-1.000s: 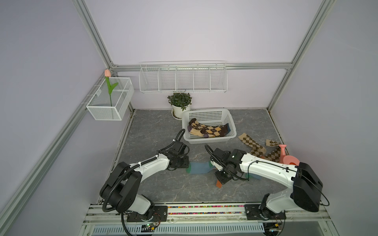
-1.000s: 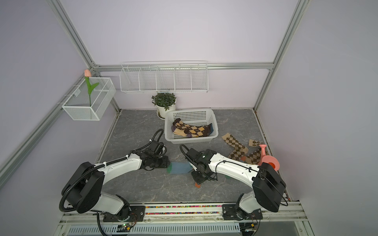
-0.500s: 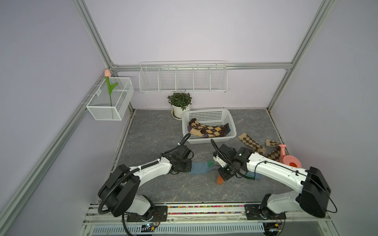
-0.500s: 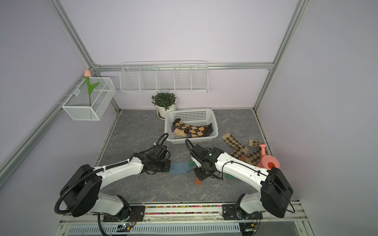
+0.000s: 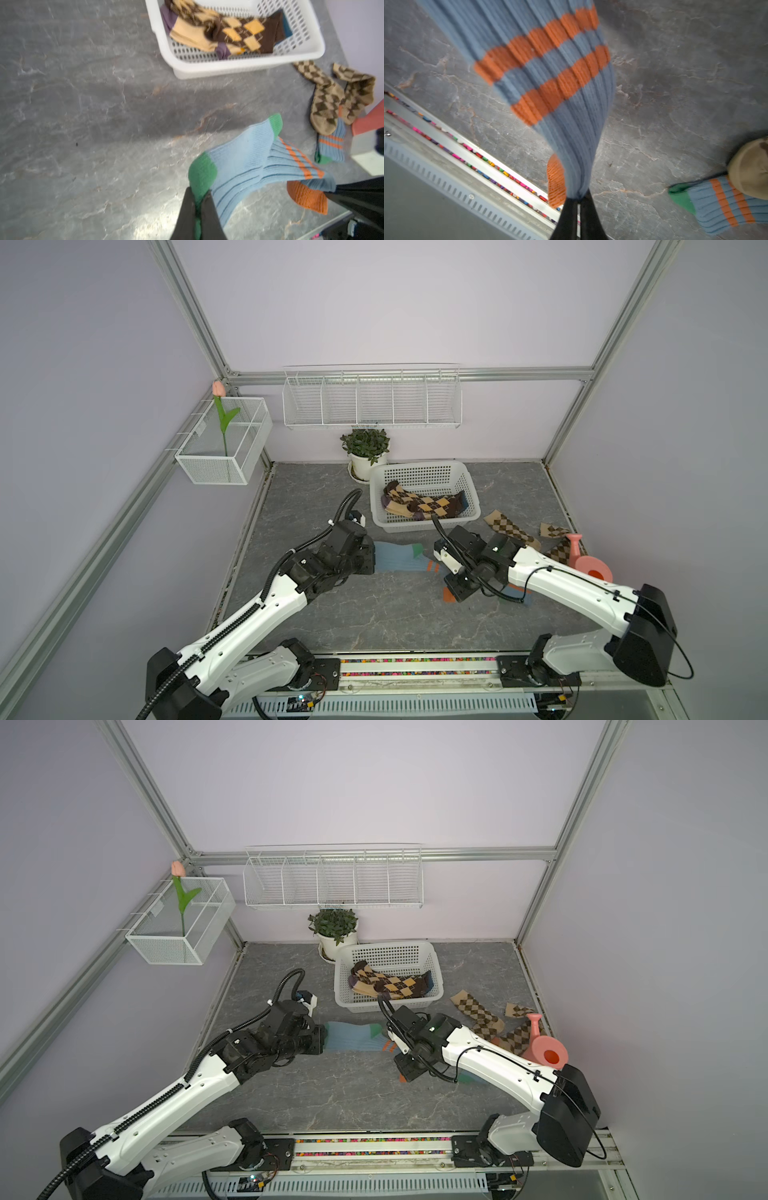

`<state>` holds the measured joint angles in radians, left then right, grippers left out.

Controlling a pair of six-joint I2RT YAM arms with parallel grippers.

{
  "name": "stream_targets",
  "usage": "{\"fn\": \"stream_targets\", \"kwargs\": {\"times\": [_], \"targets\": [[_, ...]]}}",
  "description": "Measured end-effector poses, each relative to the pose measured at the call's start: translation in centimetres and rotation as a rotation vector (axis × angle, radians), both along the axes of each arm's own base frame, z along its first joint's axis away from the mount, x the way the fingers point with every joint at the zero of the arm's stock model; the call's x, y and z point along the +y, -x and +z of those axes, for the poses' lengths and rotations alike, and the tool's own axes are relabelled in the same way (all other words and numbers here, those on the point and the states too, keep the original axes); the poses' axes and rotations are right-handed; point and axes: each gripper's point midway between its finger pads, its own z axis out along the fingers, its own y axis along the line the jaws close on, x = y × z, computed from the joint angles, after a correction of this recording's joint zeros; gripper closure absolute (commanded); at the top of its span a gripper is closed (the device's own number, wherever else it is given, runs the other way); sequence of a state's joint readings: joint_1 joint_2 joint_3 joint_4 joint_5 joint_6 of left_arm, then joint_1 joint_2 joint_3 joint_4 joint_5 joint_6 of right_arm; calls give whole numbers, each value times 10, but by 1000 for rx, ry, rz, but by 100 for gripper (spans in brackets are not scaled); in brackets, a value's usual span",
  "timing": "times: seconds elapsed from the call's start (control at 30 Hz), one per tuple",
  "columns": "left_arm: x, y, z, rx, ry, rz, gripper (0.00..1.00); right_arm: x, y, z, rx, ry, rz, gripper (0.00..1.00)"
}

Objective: Place the socks together as a pair
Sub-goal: Flatten out the sock at the center of the board.

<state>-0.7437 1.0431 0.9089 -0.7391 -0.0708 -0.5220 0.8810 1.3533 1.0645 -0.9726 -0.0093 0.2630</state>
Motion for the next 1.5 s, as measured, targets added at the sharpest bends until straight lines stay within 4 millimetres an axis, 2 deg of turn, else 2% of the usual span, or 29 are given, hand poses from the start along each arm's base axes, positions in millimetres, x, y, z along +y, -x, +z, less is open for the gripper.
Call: {"fn": "stream_targets", "kwargs": {"times": [0.17, 0.27, 0.33, 0.4, 0.53, 0.67, 0.83, 1.0, 1.13, 1.27, 1.4, 1.5], "targets": [[14, 35, -13, 140, -25, -26, 85, 17, 31, 9, 90, -138, 72, 93], [24, 51, -7, 182, -32, -23, 61, 28, 38, 13, 121, -211, 97, 93], [26, 53, 1, 182, -32, -25, 46, 34, 38, 13, 136, -239, 102, 93], [24, 51, 6, 178, -28, -22, 38, 38, 33, 10, 155, -264, 93, 93], [15, 40, 3, 188, -49, -27, 35, 44, 11, -1, 207, -329, 31, 93], [1, 25, -1, 186, -53, -38, 35, 36, -19, -12, 236, -395, -74, 93], [-7, 23, -4, 170, -40, -70, 35, 30, -42, -22, 234, -424, -144, 93], [-6, 49, -27, 157, -93, -142, 36, 28, -52, -40, 251, -395, -177, 93], [-22, 70, -40, 131, -190, -247, 36, 26, -56, -47, 251, -377, -191, 93], [-35, 79, -66, 127, -356, -311, 37, 19, -62, -49, 238, -376, -217, 93], [-39, 85, -95, 128, -512, -352, 40, 7, -65, -52, 233, -372, -254, 93], [-42, 90, -105, 128, -555, -376, 41, 3, -68, -51, 225, -375, -262, 93]]}}
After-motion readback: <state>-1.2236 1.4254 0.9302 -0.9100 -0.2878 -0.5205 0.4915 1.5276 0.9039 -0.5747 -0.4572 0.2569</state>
